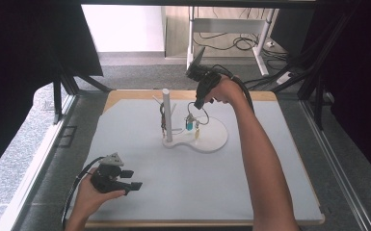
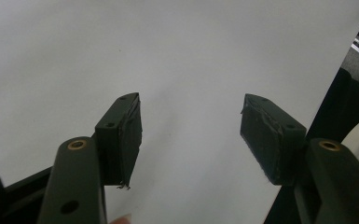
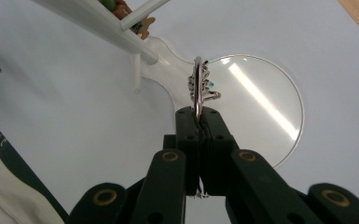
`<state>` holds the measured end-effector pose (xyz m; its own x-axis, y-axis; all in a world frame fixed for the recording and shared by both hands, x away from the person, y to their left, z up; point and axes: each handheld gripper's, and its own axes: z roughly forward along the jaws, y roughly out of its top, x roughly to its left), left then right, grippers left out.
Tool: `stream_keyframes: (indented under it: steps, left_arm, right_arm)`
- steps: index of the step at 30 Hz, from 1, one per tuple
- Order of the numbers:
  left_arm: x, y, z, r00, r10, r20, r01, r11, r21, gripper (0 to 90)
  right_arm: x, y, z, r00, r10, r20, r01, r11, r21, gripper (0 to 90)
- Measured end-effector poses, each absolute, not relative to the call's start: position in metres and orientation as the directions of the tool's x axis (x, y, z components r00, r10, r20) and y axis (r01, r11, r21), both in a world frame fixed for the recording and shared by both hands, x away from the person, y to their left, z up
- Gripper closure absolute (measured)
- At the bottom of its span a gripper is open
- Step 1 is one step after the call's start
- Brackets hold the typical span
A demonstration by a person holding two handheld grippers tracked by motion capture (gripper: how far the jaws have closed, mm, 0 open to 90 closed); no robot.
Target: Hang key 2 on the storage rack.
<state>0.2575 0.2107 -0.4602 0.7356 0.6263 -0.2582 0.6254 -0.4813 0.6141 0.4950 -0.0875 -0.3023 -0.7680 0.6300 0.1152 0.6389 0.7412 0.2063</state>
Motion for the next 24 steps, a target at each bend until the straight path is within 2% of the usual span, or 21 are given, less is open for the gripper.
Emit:
stream_keyframes:
  steps: [24]
  left_arm:
    - [0.258, 0.205, -0.461, 0.746, 0.614, -0.257, 0.615, -0.489, 0.619, 39.5]
  right_arm:
    - [0.509, -0.063, -0.314, -0.783, 0.616, 0.093, 0.620, 0.757, 0.207, 87.7]
